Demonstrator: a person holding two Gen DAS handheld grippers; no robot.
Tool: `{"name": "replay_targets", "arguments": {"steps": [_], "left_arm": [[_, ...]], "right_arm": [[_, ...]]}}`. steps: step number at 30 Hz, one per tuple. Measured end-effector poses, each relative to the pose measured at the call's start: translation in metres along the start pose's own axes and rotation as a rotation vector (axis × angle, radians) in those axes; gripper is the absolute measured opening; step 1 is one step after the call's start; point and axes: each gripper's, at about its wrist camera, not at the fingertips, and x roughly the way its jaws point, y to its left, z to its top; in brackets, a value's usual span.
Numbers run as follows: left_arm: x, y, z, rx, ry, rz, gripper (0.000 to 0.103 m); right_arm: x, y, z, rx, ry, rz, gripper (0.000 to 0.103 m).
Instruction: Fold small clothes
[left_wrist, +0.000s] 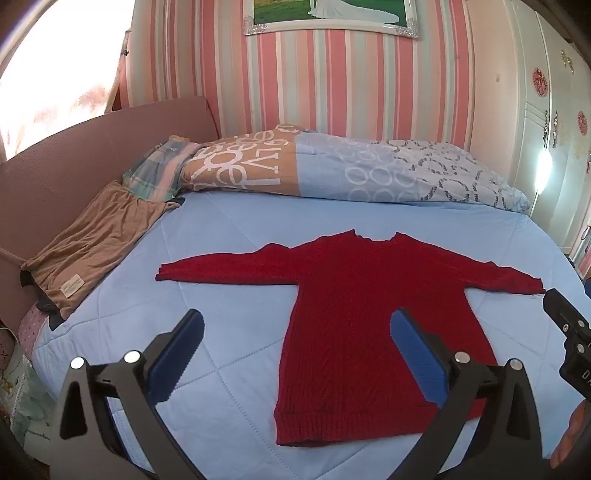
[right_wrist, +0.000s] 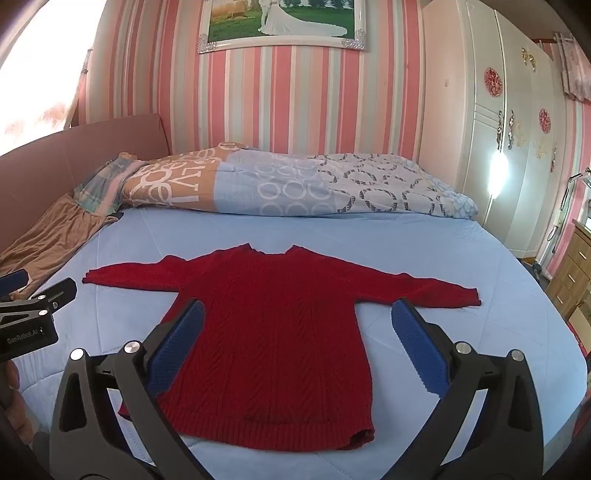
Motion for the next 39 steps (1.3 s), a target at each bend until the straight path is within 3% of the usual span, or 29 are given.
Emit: {"name": "replay_targets", "arguments": {"steps": [39], "left_arm": [[-0.0045, -0.0024, 0.0058, -0.005, -0.006, 0.005, 0.101]], "right_arm": [[-0.0047, 0.0003, 0.0019, -0.011, -0.004, -0.002, 0.100]]}}
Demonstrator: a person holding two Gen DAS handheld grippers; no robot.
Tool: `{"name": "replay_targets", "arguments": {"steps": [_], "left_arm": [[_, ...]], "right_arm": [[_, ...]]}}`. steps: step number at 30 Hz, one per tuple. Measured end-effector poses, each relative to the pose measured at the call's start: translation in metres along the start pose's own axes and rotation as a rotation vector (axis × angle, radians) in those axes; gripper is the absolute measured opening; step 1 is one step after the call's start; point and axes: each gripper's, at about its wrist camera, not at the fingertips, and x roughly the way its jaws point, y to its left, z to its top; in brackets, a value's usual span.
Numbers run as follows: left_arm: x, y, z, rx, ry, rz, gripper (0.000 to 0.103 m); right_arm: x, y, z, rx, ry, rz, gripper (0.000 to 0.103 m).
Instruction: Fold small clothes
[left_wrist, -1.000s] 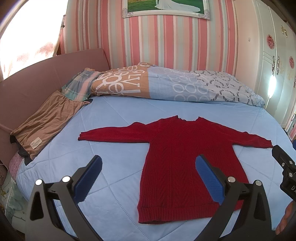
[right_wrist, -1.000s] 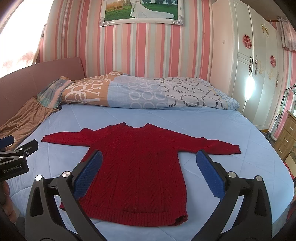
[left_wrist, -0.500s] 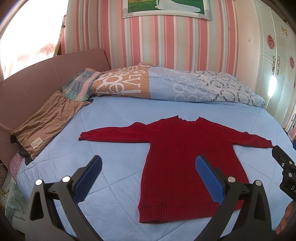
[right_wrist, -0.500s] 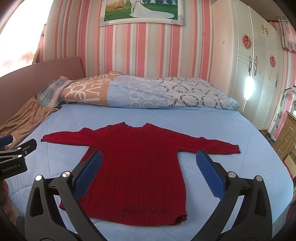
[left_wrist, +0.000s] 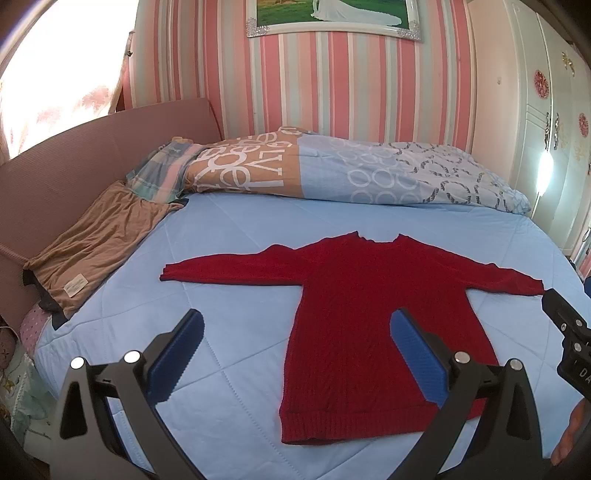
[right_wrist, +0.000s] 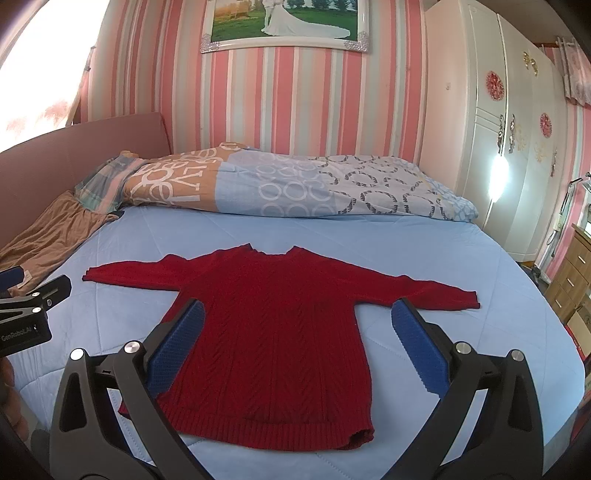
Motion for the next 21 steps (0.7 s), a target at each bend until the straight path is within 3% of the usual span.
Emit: {"name": "replay_targets", "arguments": {"steps": [21], "left_arm": [[-0.0004, 0.0022, -0.0021, -0.001, -0.003, -0.003, 0.101]], "right_arm": [[0.0054, 0.0068, -0.0023, -0.011, 0.000, 0.004, 0.100]]}}
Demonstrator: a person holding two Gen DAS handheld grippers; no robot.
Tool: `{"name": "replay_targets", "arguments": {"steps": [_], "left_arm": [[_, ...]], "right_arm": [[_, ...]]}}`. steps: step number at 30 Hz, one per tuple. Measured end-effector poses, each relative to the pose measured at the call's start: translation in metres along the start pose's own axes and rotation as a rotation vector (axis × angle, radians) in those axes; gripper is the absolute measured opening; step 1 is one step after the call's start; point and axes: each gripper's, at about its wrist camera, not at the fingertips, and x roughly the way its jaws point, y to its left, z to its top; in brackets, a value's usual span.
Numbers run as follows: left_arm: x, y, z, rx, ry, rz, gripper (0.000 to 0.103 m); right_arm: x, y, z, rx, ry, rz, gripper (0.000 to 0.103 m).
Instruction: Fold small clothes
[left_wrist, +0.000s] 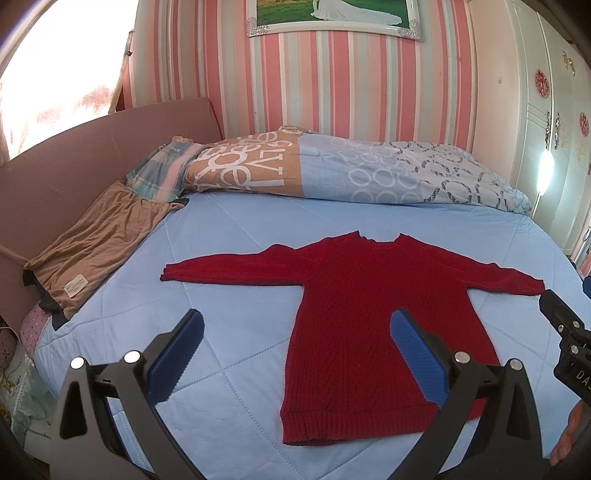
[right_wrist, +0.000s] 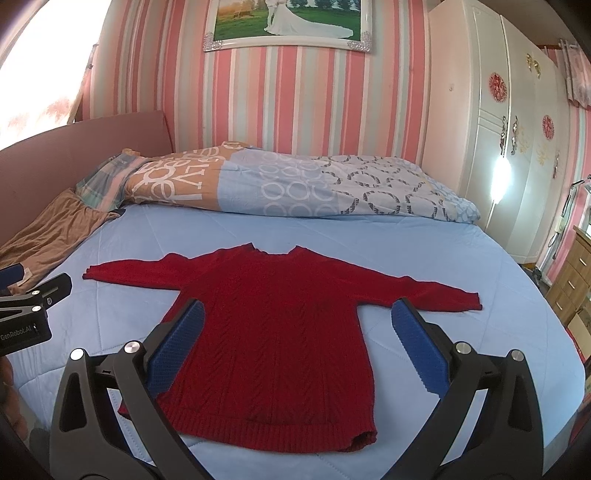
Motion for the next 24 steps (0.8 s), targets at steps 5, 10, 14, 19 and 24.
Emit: {"name": "replay_targets", "arguments": {"steps": [5, 10, 14, 19, 24], "left_arm": [[0.000, 0.004, 0.000, -0.006, 0.004, 0.002, 0.101], [0.001, 0.007, -0.001, -0.005, 0.007, 0.005, 0.101], [0.003, 0.012, -0.003, -0.008, 0.012, 0.007, 0.101], [0.017, 0.018, -0.007, -0.003, 0.030, 0.017, 0.101], [0.039, 0.026, -0.009, -0.008, 0.054, 0.022, 0.101]], "right_arm": [[0.002, 0.001, -0.001, -0.001, 0.003, 0.000, 0.100], [0.005, 0.001, -0.002, 0.002, 0.006, 0.004, 0.100], [0.012, 0.002, -0.004, -0.001, 0.016, 0.004, 0.100], [0.025, 0.005, -0.007, -0.005, 0.035, 0.010, 0.100], [0.046, 0.013, -0.005, -0.027, 0.035, 0.026, 0.100]]}}
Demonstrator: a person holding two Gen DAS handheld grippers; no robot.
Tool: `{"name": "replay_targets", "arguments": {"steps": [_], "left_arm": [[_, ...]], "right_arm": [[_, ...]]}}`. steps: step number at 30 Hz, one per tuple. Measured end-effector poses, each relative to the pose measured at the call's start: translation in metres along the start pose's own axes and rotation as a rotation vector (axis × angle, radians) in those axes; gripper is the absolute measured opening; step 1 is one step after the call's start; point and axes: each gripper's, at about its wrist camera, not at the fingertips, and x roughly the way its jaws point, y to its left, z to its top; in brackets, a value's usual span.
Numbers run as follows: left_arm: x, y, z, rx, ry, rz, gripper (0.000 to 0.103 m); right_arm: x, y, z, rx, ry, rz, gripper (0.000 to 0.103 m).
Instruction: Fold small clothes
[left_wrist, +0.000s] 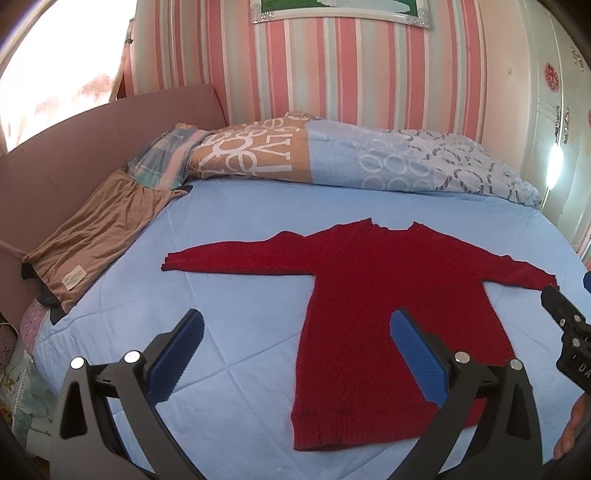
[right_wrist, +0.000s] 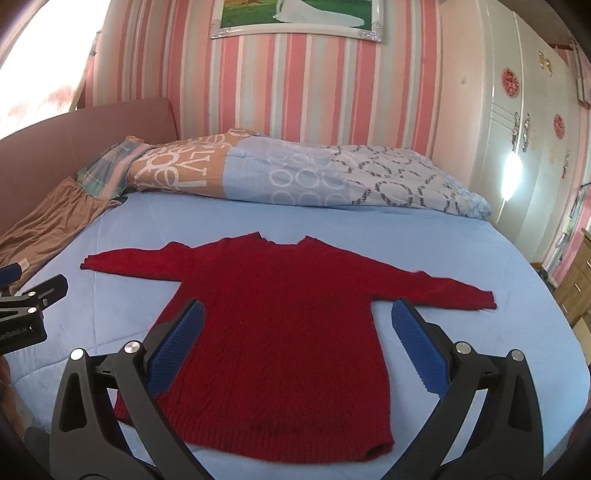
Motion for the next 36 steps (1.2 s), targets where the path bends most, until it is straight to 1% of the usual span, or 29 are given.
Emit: {"name": "replay_targets", "arguments": {"steps": [6, 10, 12, 15, 18, 20, 25, 27, 29, 31, 34, 36], "left_arm": [[0.056, 0.017, 0.001, 0.009, 0.036, 0.031, 0.101], [0.114, 0.036, 0.004, -0.006, 0.071, 0.050, 0.101], [0.142, 0.049, 0.005, -0.023, 0.081, 0.047, 0.101], [0.174, 0.060, 0.009, -0.022, 0.088, 0.058, 0.101], [0.209, 0.076, 0.015, -0.016, 0.117, 0.090, 0.101], [0.222, 0.086, 0.020, -0.014, 0.128, 0.099, 0.101], [0.253, 0.113, 0.035, -0.003, 0.181, 0.116, 0.101], [0.260, 0.126, 0.039, -0.007, 0.186, 0.114, 0.101], [0.270, 0.136, 0.042, -0.010, 0.208, 0.116, 0.101], [0.284, 0.151, 0.043, -0.029, 0.236, 0.101, 0.101], [0.302, 0.171, 0.044, -0.047, 0.254, 0.090, 0.101], [0.319, 0.183, 0.045, -0.035, 0.264, 0.124, 0.101]], "right_arm": [[0.053, 0.018, 0.007, -0.017, 0.014, 0.041, 0.100], [0.102, 0.040, 0.009, -0.021, 0.012, 0.082, 0.100], [0.126, 0.053, 0.010, -0.034, 0.010, 0.089, 0.100], [0.154, 0.068, 0.010, -0.048, 0.010, 0.095, 0.100], [0.182, 0.081, 0.012, -0.059, 0.036, 0.102, 0.100], [0.199, 0.090, 0.017, -0.065, 0.058, 0.098, 0.100], [0.221, 0.113, 0.033, -0.094, 0.116, 0.094, 0.100], [0.226, 0.120, 0.040, -0.110, 0.129, 0.085, 0.100], [0.231, 0.130, 0.048, -0.123, 0.138, 0.083, 0.100], [0.237, 0.138, 0.054, -0.125, 0.139, 0.088, 0.100], [0.246, 0.151, 0.061, -0.133, 0.134, 0.095, 0.100], [0.255, 0.160, 0.062, -0.147, 0.142, 0.100, 0.100]]}}
